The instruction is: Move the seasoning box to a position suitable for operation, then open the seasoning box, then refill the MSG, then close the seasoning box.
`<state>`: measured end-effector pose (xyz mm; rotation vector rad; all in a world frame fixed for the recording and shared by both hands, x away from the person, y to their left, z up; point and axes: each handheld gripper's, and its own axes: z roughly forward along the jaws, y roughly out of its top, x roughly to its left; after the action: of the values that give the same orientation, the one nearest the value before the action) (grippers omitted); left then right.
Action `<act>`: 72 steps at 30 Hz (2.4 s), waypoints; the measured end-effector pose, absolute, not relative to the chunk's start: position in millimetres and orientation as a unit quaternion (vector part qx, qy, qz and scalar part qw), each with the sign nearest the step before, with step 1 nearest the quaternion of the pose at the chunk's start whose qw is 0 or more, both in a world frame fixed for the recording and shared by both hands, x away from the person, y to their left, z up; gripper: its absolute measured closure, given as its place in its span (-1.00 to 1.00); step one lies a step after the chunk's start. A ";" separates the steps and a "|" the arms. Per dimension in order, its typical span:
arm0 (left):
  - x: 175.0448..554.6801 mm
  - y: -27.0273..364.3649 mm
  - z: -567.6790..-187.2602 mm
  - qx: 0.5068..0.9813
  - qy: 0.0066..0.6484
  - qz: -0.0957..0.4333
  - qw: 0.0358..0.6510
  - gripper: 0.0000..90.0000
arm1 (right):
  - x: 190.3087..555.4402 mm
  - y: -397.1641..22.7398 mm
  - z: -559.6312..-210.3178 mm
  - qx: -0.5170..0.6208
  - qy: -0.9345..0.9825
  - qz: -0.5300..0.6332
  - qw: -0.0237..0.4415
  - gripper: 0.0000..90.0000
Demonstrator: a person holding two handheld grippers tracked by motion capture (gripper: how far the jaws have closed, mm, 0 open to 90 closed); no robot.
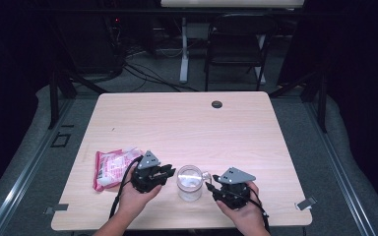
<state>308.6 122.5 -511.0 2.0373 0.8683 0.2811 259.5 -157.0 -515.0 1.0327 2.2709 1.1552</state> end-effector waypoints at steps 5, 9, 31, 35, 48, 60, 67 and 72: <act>305.9 126.0 -502.7 0.820 0.345 0.117 0.442 0.82 | 264.9 -158.7 -500.3 0.381 0.800 0.418 0.200 0.33; 304.6 127.4 -499.3 0.819 0.343 0.109 0.447 0.91 | 273.0 -156.1 -491.3 0.390 0.801 0.412 0.188 0.46; 291.0 128.4 -501.8 0.829 0.330 0.105 0.439 0.96 | 283.1 -152.9 -490.8 0.392 0.777 0.452 0.196 0.69; 290.0 125.9 -503.5 0.835 0.322 0.096 0.436 1.00 | 284.4 -153.8 -493.6 0.394 0.779 0.449 0.191 0.69; 286.8 118.0 -509.2 0.846 0.307 0.092 0.426 1.00 | 285.3 -147.4 -498.3 0.393 0.786 0.445 0.174 0.72; 285.8 118.9 -510.1 0.848 0.305 0.085 0.424 1.00 | 288.7 -153.1 -498.8 0.413 0.776 0.451 0.157 0.78; 286.3 119.8 -510.0 0.853 0.297 0.079 0.421 1.00 | 285.8 -153.5 -497.5 0.409 0.780 0.448 0.154 0.82; 283.3 118.2 -510.3 0.857 0.291 0.084 0.417 1.00 | 285.4 -155.4 -497.0 0.409 0.780 0.449 0.150 0.90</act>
<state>283.3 118.2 -510.3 2.1515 0.7295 0.2099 285.4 -155.4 -497.0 1.1750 2.2404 1.2904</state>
